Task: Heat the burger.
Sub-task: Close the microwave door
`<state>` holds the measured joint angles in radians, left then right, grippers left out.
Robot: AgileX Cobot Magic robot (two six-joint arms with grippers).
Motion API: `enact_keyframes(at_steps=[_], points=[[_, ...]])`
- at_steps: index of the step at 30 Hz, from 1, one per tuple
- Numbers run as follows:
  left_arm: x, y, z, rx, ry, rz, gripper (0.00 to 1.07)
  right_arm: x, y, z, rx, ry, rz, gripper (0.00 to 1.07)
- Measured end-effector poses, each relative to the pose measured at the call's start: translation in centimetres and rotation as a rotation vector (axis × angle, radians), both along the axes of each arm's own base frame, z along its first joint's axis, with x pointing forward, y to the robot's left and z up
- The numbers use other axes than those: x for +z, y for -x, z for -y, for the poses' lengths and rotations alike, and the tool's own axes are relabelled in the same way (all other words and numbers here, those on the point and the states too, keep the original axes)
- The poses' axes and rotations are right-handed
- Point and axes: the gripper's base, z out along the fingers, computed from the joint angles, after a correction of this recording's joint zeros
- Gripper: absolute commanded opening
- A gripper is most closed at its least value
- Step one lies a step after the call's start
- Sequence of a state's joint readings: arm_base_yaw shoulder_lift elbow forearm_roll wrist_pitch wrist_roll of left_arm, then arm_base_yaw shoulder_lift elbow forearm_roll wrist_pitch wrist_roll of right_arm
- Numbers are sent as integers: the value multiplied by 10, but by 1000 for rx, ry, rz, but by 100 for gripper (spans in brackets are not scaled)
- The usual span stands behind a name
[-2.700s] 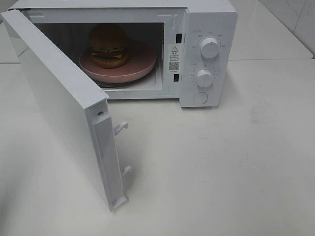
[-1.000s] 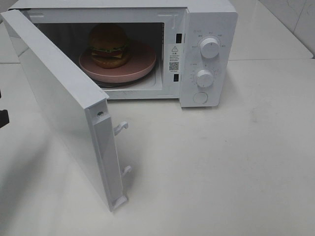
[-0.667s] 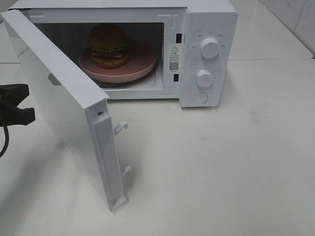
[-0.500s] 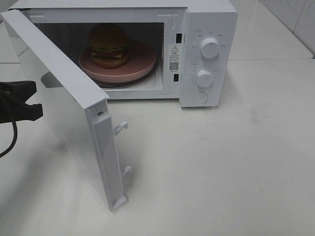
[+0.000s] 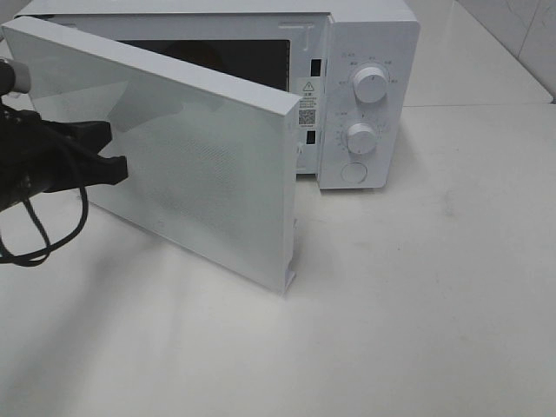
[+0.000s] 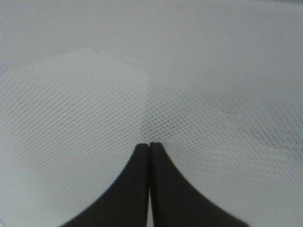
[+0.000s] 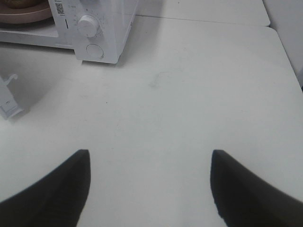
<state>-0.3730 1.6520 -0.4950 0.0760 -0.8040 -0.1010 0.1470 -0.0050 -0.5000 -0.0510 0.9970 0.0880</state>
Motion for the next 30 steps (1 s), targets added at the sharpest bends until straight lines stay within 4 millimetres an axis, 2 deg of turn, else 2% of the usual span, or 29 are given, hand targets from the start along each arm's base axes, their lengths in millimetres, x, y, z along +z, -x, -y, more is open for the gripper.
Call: enact_keyframes(at_steps=[12, 24, 30], points=[[-3, -22, 41, -4, 25, -2, 0, 0, 0, 0, 0, 0, 0, 70], [2, -50, 87, 4, 1, 37, 0, 0, 0, 0, 0, 0, 0, 70], [-3, -55, 110, -26, -31, 8, 0, 0, 0, 0, 0, 0, 0, 70]])
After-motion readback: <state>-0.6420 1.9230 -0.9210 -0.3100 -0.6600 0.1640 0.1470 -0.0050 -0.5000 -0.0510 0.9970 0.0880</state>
